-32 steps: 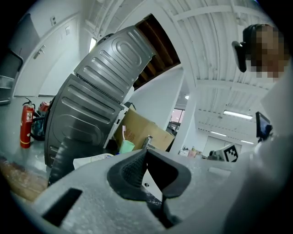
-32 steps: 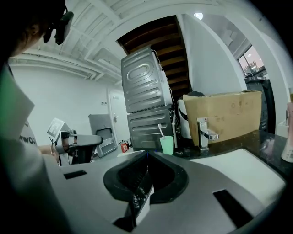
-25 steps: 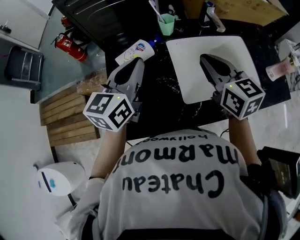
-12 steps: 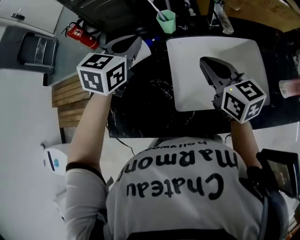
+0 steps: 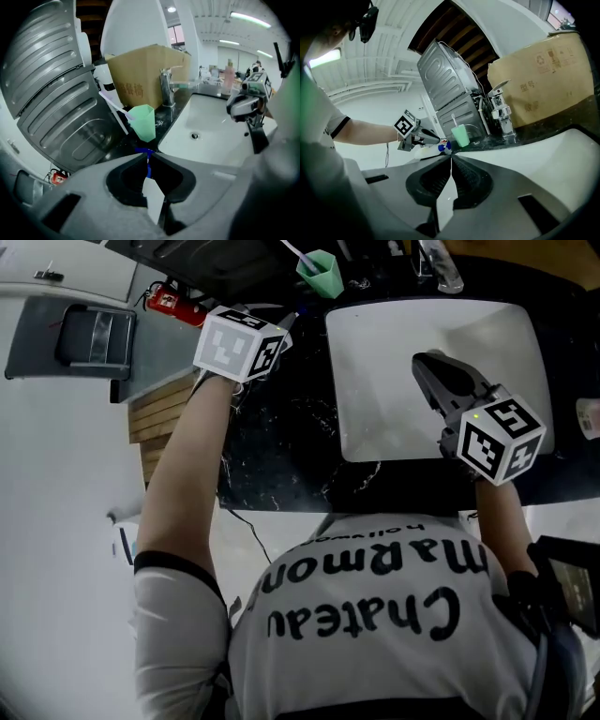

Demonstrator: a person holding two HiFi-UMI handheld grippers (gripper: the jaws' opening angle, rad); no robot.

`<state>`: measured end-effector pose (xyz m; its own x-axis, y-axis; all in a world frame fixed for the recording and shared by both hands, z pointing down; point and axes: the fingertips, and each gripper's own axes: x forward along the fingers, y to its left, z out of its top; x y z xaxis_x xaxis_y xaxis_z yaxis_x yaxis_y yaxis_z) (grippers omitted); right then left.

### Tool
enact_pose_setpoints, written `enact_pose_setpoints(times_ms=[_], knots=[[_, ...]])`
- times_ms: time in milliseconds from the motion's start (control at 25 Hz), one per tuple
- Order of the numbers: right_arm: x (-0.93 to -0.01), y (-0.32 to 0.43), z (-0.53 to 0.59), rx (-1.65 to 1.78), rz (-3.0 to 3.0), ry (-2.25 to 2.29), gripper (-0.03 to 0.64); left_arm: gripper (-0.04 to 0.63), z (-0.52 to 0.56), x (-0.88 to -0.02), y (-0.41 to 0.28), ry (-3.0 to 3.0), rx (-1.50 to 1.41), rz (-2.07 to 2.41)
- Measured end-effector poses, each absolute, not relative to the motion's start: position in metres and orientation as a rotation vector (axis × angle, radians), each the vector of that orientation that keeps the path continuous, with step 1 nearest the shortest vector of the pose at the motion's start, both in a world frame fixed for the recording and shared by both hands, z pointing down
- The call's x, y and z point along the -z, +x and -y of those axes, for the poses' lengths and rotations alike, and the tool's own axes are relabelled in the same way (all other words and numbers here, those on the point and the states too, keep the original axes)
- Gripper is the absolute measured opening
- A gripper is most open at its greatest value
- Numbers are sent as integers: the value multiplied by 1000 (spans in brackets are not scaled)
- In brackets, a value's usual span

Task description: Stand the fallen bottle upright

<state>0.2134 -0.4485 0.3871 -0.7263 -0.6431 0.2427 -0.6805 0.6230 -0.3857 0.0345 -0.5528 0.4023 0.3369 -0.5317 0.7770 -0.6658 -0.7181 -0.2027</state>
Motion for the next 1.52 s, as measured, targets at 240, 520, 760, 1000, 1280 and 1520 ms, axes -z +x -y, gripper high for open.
enact_pose_setpoints(times_ms=[240, 520, 760, 1000, 1280, 1520], knots=[[-395, 226, 456, -728, 2760, 1118, 14, 20, 569, -415, 27, 2340, -1490, 1134], [-403, 236, 457, -766, 2744, 1132, 14, 150, 571, -434, 26, 2277, -1626, 1081], [-406, 237, 455, -782, 2744, 1142, 14, 167, 570, -447, 26, 2264, -1772, 997], [-410, 243, 455, -792, 2734, 1174, 14, 166, 572, -453, 24, 2232, -1798, 977], [-410, 245, 453, -800, 2730, 1198, 14, 146, 571, -451, 26, 2257, -1796, 963], [-404, 243, 451, -794, 2734, 1204, 14, 144, 572, -430, 34, 2329, -1710, 983]])
